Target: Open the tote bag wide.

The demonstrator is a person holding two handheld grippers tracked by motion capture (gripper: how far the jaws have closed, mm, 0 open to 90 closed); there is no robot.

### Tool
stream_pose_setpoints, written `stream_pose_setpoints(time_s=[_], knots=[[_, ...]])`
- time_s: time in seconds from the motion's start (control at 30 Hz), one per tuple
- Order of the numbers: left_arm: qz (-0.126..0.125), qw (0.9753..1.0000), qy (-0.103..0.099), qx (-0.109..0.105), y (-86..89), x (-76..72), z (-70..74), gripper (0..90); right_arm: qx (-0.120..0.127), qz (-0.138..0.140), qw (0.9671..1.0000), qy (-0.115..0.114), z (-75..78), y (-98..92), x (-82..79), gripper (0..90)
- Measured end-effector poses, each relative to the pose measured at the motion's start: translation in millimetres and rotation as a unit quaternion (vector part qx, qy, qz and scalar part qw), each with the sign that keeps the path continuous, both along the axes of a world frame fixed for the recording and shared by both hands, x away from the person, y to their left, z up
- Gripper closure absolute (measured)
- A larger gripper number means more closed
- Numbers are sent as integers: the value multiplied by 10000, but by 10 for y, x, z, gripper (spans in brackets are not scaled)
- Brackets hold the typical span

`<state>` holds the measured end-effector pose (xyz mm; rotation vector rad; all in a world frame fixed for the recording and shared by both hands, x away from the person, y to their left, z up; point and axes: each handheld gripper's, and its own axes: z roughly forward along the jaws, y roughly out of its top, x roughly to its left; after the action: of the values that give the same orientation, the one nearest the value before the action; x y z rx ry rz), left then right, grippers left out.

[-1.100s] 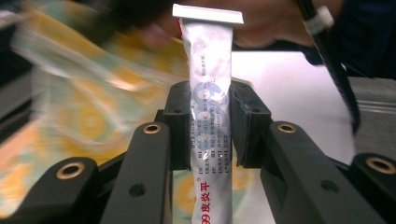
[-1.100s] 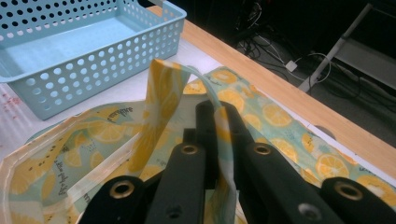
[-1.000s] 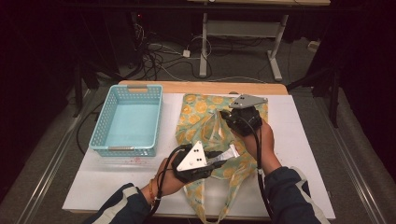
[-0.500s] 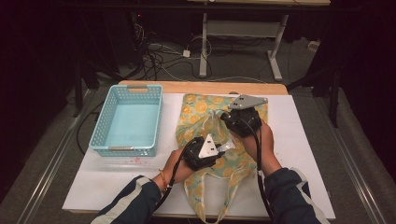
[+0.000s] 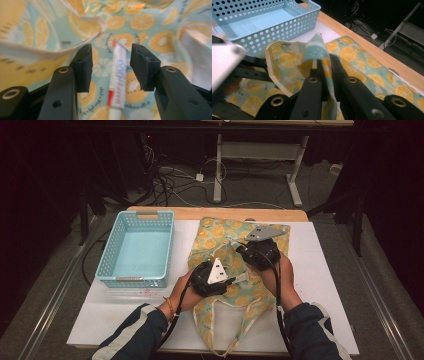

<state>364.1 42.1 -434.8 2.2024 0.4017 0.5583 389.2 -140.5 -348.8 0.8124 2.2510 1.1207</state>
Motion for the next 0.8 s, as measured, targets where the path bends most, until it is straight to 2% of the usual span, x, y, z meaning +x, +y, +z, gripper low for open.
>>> stream_pose_setpoints(time_s=[0.1, 0.17, 0.27, 0.33, 0.43, 0.47, 0.57, 0.7, 0.8], knots=[[-187, 9998, -79, -74, 108, -104, 62, 476, 17, -14, 10000, 25, -22, -17, 3, 897], [-454, 9988, -96, -138, 207, -178, 99, 415, 35, -14, 10000, 47, -43, -31, 5, 897], [-520, 9982, -252, -173, 346, -308, 155, 393, 39, 2, 10000, 86, -70, -40, 6, 897], [-475, 9980, -361, -203, 431, -390, 183, 363, 39, 12, 9999, 92, -79, -43, 5, 897], [-412, 9980, -368, -312, 560, -466, 217, 354, 65, 0, 9999, 97, -86, -49, -4, 896], [-353, 9982, -398, -284, 591, -483, 220, 315, 68, 8, 9999, 99, -89, -57, -14, 896], [-196, 9982, -553, -139, 662, -526, 198, 287, 105, 16, 9999, 79, -87, -74, -32, 897], [-82, 9988, -469, -121, 756, -528, 173, 268, 137, 19, 9999, 78, -95, -110, -59, 896], [25, 9988, -432, -206, 843, -523, 176, 268, 131, 42, 9999, 95, -103, -127, -87, 896]])
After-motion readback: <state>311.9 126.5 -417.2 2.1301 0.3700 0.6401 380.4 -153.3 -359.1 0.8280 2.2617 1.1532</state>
